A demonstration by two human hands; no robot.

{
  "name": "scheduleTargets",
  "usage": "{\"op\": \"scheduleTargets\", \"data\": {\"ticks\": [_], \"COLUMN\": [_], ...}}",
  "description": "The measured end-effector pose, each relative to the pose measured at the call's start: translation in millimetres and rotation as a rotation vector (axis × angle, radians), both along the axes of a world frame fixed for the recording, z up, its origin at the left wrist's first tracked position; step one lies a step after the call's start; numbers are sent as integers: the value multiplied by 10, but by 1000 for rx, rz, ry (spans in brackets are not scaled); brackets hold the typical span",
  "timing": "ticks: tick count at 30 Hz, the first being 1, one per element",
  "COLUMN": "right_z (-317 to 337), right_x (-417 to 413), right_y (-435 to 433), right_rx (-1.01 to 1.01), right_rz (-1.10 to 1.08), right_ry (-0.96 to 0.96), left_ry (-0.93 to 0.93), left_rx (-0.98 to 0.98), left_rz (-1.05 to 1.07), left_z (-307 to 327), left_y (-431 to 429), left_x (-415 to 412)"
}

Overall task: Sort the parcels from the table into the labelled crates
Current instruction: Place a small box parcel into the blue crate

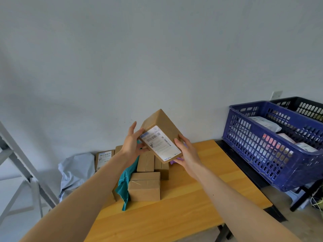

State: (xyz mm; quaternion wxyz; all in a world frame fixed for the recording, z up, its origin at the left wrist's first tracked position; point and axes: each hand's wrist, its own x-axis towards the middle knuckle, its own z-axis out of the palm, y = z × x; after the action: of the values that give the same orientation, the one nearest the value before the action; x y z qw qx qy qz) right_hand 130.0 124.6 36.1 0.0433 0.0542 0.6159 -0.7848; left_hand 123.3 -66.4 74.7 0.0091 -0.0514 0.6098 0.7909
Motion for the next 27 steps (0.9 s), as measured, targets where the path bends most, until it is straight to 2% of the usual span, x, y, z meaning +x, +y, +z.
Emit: {"op": "scheduleTargets", "data": {"ticks": [3,8,13,18,27], "right_z": [33,61,78,76,142], "right_x": [-9,-27,-4,-14,-78], "right_y": [-23,-41,-3,-6,-21], "right_rx": [-31,-5,68,271,302], "right_rz": [8,85,205,123,115], "right_ry": [0,1,20,166,216], "left_ry": [-59,-124,-112,-78,12], "left_rx": [70,69,-63,-103,-293], "left_rz": [-54,-173,-161,-170,-156], "left_z": [-2,-36,-60,-91,-193], "left_y": [17,65,78,56,-11], "left_x": [26,13,-18,-5,-67]}}
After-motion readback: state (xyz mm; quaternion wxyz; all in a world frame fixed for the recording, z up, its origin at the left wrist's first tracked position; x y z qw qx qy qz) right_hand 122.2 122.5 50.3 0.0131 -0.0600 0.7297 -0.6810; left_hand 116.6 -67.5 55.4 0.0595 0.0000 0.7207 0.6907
